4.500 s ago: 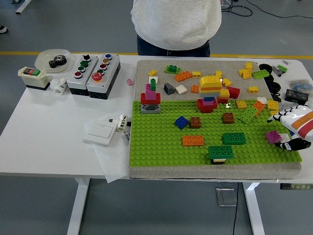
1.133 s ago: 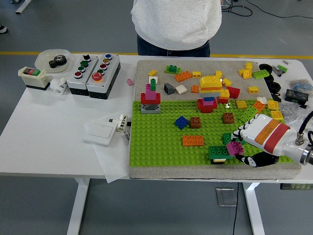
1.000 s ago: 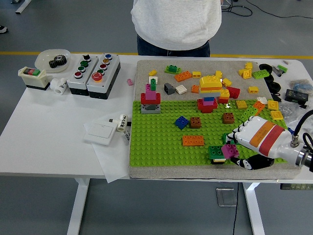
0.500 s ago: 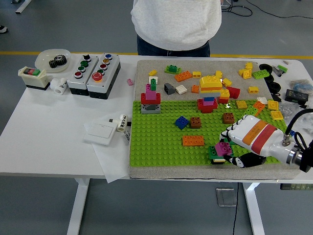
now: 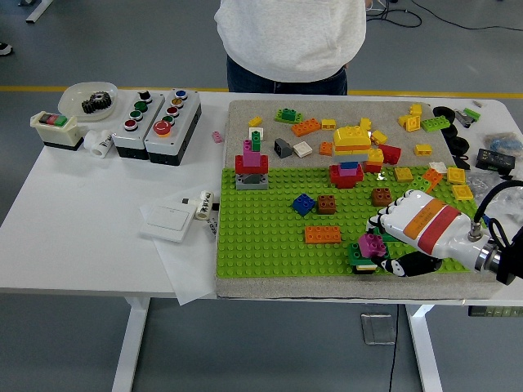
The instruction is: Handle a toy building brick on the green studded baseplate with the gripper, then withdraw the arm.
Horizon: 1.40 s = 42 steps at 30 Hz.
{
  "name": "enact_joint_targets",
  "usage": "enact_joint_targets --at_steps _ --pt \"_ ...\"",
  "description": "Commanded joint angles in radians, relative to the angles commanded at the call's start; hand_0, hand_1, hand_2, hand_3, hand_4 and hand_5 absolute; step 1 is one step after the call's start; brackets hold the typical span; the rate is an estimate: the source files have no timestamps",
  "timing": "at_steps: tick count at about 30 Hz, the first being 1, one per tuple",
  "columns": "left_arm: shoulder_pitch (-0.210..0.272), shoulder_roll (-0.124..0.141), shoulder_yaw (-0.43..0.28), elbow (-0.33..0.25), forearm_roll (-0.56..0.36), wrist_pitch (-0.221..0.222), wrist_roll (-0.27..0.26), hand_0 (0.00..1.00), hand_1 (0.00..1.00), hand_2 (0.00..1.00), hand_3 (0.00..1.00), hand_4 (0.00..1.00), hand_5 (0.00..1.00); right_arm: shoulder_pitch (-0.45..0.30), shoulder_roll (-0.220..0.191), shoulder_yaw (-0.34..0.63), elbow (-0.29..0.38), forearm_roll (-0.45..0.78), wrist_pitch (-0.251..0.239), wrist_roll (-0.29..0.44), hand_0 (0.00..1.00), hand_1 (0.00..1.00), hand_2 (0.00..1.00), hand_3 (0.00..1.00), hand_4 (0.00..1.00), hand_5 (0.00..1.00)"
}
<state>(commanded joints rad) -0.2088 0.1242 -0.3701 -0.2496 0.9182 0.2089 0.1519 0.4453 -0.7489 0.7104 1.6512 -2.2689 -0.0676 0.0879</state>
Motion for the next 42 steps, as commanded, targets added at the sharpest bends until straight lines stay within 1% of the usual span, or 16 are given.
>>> enact_joint_targets --at_steps 17,42 --pt "0.002 0.000 -0.002 0.000 0.006 0.000 0.001 0.749 0.749 0.738 0.608 0.659 0.627 0.003 0.024 -0.003 -0.041 0.000 -0.011 0.012 0.271 0.427 0.509 0.510 0.703 0.488" --pt "-0.002 0.000 0.003 0.001 -0.001 0.001 -0.001 0.748 0.749 0.739 0.608 0.658 0.625 0.015 0.022 -0.010 -0.058 0.000 -0.013 0.032 0.268 0.428 0.509 0.509 0.705 0.477"
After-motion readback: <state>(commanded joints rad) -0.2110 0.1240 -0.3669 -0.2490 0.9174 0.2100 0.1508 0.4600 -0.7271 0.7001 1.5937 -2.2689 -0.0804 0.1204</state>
